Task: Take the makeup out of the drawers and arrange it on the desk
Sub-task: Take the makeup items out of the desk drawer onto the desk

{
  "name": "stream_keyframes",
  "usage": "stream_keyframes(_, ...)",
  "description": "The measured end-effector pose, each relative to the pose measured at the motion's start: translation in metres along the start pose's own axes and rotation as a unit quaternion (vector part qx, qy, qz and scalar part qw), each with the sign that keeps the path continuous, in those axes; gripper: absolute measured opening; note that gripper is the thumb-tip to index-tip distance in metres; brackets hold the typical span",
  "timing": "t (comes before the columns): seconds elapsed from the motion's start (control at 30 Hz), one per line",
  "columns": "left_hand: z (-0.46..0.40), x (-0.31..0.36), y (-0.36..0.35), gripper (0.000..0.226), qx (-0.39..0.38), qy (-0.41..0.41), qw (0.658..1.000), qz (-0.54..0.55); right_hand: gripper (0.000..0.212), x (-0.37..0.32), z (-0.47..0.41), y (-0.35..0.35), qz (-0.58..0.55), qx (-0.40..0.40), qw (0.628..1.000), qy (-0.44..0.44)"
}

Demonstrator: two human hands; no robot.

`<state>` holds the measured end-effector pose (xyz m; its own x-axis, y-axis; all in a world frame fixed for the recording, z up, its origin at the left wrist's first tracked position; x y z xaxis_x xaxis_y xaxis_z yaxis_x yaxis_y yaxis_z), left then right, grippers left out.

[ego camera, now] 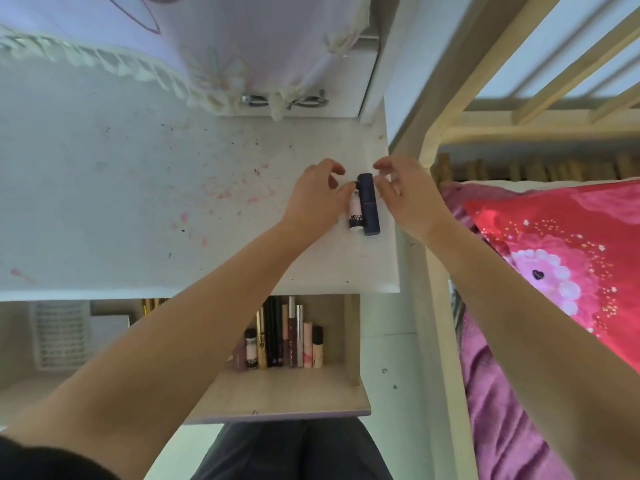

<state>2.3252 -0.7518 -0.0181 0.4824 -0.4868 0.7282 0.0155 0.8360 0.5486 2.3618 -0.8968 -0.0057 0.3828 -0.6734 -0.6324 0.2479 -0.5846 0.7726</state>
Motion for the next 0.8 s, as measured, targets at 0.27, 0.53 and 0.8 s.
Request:
stream_keyframes(0.27, 0.146, -0.115, -0.013, 0.020, -0.123, -0.044, 0.979, -0.160, 0.025, -0.064, 0.154, -0.080, -0.063, -0.205, 0.977, 0.010)
stream_keyframes(0.53, 0.131, -0.188, -0.087, 0.068, -0.169, 0.007, 0.898, -0.407, 0.045, -0.045, 0.179, -0.180, 0.054, -0.360, 0.924, -0.117)
stream_keyframes(0.8, 0.146, -0.191, -0.077, 0.035, -0.107, -0.002, 0.955, -0.277, 0.033, -0.050, 0.191, -0.175, 0.078, -0.325, 0.941, -0.054)
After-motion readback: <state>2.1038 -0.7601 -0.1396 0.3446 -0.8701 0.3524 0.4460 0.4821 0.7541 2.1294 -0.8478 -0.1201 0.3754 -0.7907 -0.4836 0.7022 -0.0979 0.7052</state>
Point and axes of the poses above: each hand's wrist, its own z-axis away from the middle knuckle, its own y-axis out of the back of the hand, x = y × z, the point moved 6 cm from there along -z, towards the middle knuckle, and after that the axes turned 12 degrees about y, right-handed, at the moved point
